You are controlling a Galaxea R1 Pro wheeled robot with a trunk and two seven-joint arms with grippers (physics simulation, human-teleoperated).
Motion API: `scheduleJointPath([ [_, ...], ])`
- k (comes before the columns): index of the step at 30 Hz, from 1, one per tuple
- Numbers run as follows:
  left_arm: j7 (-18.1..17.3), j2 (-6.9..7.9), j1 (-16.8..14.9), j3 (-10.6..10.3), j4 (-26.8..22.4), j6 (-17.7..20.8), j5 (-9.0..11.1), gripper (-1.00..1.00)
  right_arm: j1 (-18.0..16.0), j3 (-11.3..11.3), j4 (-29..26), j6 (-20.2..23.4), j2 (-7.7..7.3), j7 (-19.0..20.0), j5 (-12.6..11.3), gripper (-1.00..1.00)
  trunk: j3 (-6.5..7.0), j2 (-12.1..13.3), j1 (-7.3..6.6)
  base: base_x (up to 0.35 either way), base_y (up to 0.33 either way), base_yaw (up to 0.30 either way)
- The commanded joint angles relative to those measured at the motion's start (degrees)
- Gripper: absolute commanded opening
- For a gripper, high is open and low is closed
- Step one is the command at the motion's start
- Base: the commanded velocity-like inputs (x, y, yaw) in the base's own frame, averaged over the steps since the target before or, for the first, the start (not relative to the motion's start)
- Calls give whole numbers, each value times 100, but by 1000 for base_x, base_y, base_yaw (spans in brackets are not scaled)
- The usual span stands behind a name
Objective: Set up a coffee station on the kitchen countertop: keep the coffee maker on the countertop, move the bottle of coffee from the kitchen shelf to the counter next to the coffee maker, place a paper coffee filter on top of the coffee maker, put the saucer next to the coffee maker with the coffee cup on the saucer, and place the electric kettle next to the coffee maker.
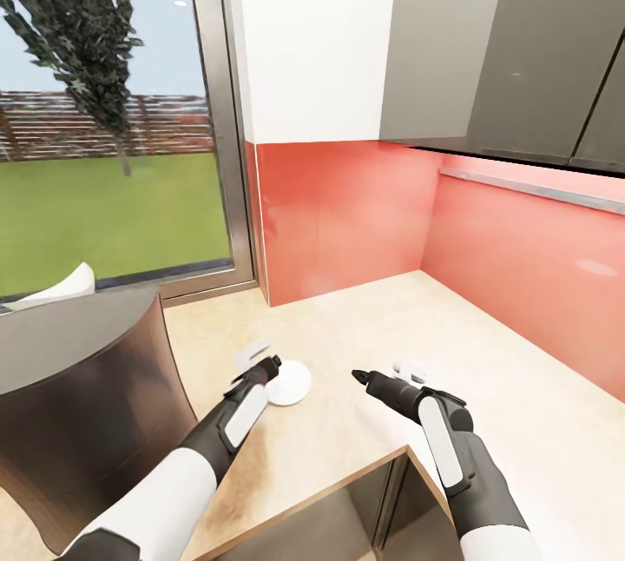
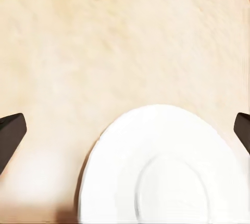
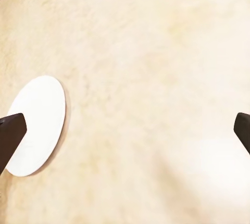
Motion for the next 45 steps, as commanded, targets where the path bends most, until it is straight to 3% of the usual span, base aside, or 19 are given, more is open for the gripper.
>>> scheduleJointPath([
  [1, 9, 6, -7, -30, 21, 0, 56, 100, -6, -18, -5, 33, 7, 14, -3, 100, -14, -14, 4, 0, 0, 0],
  [7, -130, 7, -13, -41, 146, -70, 169, 100, -6, -19, -5, 33, 5, 14, -3, 100, -14, -14, 4, 0, 0, 0],
  [24, -172, -6, -13, -41, 266, -75, 183, 100, -6, -19, -5, 33, 4, 14, -2, 100, -14, -14, 4, 0, 0, 0],
  [33, -460, -6, -13, -41, 393, -55, 197, 100, -6, -19, -5, 33, 3, 12, -3, 100, -14, -14, 4, 0, 0, 0],
  [41, -541, -6, -7, -42, 430, -59, 537, 100, -6, -19, -5, 33, 3, 10, -3, 100, -14, -14, 4, 0, 0, 0],
  [45, -679, -6, -5, -43, 441, -49, 581, 100, -6, -19, -5, 33, 3, 9, -2, 100, -14, -14, 4, 0, 0, 0],
])
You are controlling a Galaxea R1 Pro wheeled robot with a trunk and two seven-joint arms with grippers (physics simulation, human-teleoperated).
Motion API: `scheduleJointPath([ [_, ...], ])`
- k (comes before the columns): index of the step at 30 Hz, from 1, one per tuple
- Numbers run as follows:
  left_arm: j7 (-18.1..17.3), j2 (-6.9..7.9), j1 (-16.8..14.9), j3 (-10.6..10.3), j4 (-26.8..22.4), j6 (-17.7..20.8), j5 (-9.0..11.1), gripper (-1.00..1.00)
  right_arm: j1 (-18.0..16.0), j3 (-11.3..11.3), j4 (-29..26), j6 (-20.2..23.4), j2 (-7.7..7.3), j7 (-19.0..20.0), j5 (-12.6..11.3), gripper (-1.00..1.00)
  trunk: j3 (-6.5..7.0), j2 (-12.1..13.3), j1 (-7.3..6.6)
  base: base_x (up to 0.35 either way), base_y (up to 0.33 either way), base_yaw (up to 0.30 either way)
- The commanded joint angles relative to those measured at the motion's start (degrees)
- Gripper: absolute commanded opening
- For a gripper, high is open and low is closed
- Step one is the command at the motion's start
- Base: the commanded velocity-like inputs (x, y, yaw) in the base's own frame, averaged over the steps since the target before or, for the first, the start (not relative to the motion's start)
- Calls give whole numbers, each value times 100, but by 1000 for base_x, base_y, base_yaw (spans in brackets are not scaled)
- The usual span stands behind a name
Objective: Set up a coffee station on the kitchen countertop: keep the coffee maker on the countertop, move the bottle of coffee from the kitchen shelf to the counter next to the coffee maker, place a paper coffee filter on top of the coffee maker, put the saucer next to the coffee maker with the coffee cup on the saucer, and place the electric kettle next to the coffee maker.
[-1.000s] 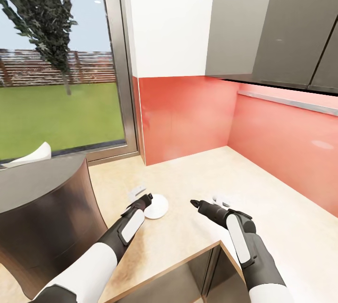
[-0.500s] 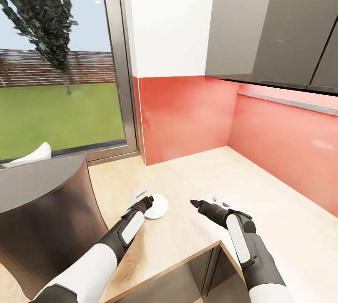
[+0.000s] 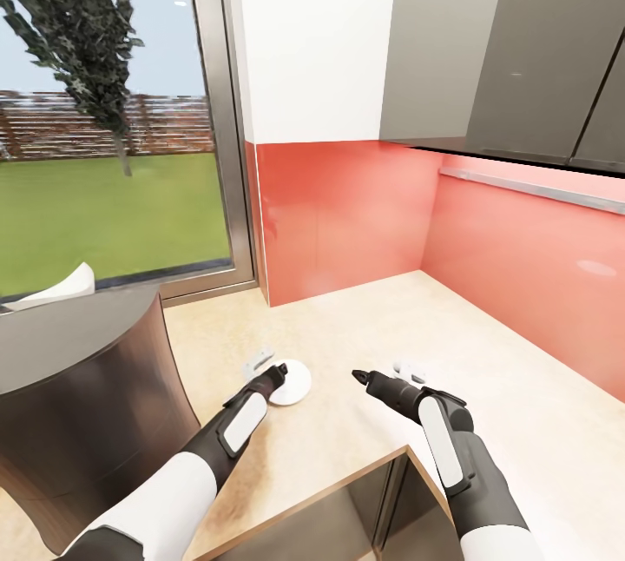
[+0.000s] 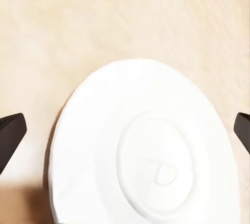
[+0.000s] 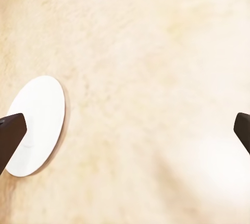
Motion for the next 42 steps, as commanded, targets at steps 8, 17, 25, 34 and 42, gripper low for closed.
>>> scheduleJointPath([
  [8, -222, 0, -6, -18, 85, 26, 27, 100, -5, -18, -6, 33, 6, 17, -4, 100, -14, -14, 4, 0, 0, 0],
  [17, -265, 0, -4, -15, 96, 47, 35, 100, -5, -18, -6, 33, 3, 14, -4, 100, -14, -14, 4, 0, 0, 0],
  [25, -279, 0, -4, -19, 157, 57, 66, 100, -5, -18, -5, 33, 7, 16, -2, 100, -14, -14, 4, 0, 0, 0],
  [34, -525, 0, -4, -23, 191, 83, 221, 100, -5, -18, 20, 33, 6, 16, -1, 100, -14, -14, 4, 0, 0, 0],
  [42, -831, 0, -4, -28, 284, 94, 247, 100, -5, -18, 69, 33, 3, 17, -4, 100, -14, -14, 4, 0, 0, 0],
])
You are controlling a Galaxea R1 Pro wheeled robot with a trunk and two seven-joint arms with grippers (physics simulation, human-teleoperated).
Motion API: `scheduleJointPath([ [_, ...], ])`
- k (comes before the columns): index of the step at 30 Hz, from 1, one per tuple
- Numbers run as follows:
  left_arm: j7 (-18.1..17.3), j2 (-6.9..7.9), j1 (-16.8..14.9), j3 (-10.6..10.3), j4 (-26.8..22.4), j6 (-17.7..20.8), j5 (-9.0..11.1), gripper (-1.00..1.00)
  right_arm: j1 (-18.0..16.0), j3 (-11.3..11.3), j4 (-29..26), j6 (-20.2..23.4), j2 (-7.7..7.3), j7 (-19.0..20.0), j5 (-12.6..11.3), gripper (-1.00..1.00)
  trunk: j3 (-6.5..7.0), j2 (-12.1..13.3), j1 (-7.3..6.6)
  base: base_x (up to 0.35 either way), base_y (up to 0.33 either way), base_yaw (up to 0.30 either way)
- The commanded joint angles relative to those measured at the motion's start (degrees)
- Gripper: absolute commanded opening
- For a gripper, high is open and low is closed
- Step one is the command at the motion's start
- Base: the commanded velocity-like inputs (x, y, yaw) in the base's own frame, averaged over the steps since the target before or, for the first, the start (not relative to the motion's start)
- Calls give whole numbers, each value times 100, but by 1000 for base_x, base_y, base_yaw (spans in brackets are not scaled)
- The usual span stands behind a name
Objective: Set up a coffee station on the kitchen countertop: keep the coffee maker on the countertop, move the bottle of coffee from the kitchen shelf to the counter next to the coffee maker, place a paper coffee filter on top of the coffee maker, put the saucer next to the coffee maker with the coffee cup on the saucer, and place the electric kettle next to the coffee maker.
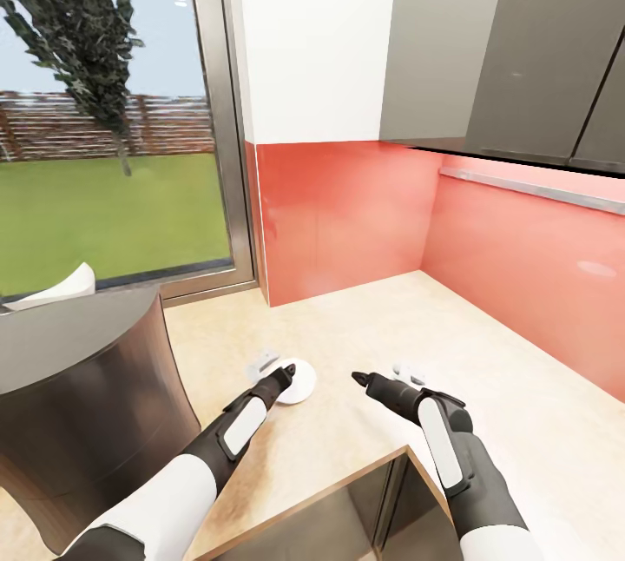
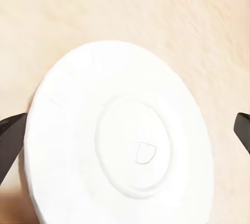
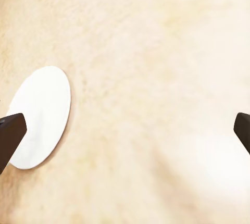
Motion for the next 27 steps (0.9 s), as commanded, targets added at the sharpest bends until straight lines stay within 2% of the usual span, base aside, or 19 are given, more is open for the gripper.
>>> scheduleJointPath([
  [1, 37, 0, 0, -18, 56, 40, 123, 100, -5, -19, -4, 33, 6, 15, -3, 100, -15, -10, 5, 0, 0, 0],
  [23, -28, 0, -5, -62, 62, 43, 125, 100, -5, -26, 64, 33, 5, 7, -3, 100, -15, -10, 5, 0, 0, -1],
  [27, -29, 0, -8, -62, 64, 42, 124, 100, -5, -27, 66, 33, 5, 7, -3, 100, -15, -10, 5, 0, 0, -150],
])
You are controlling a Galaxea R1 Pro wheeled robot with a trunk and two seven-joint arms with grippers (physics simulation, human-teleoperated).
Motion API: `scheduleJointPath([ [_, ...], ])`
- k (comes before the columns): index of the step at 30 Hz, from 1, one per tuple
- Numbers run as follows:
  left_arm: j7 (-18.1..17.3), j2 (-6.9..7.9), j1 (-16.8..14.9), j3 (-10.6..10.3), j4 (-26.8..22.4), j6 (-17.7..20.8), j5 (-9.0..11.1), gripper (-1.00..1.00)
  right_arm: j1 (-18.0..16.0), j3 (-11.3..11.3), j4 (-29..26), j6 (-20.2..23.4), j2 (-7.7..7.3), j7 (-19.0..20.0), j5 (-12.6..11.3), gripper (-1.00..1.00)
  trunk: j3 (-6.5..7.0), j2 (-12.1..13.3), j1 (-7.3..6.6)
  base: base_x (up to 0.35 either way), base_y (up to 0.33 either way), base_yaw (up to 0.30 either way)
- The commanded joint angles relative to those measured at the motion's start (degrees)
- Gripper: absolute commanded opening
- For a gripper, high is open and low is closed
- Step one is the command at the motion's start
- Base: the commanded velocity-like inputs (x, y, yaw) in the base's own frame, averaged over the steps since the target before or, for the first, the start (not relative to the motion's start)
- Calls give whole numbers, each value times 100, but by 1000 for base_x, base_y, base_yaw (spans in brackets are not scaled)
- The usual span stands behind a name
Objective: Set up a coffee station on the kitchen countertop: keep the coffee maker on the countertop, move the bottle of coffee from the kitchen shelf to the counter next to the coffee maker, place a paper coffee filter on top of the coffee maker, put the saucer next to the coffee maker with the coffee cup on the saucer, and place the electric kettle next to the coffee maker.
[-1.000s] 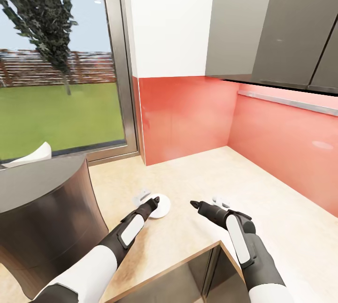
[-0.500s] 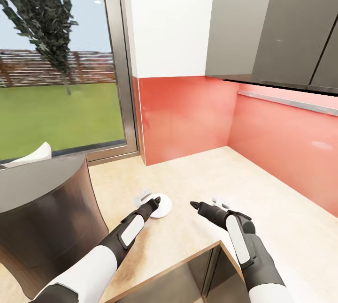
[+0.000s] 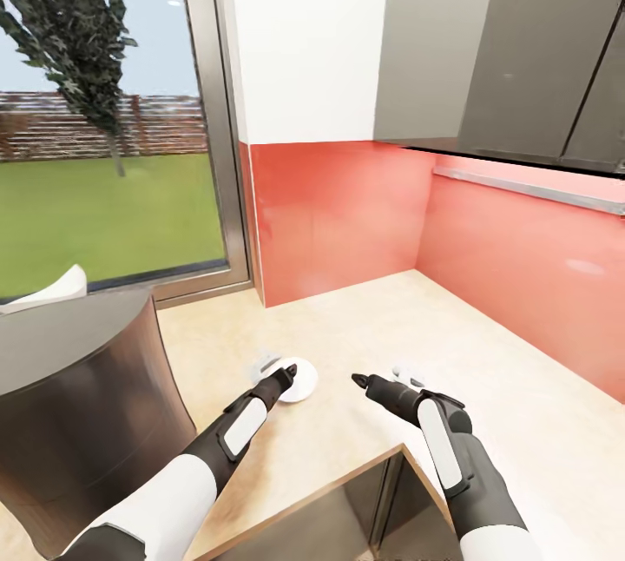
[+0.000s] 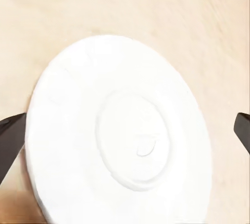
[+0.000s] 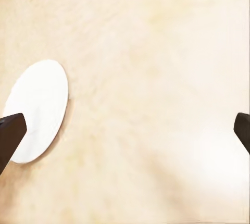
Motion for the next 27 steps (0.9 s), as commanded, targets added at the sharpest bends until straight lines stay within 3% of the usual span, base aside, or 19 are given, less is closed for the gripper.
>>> scheduleJointPath([
  [1, 41, 0, 1, -21, 28, 42, 134, 100, -5, -19, -5, 33, 6, 13, -2, 100, -15, -10, 5, 0, 0, -218],
  [27, 46, 0, 0, -21, 25, 42, 140, 100, -5, -19, -2, 33, 6, 15, -2, 100, -15, -10, 5, 0, 0, -257],
])
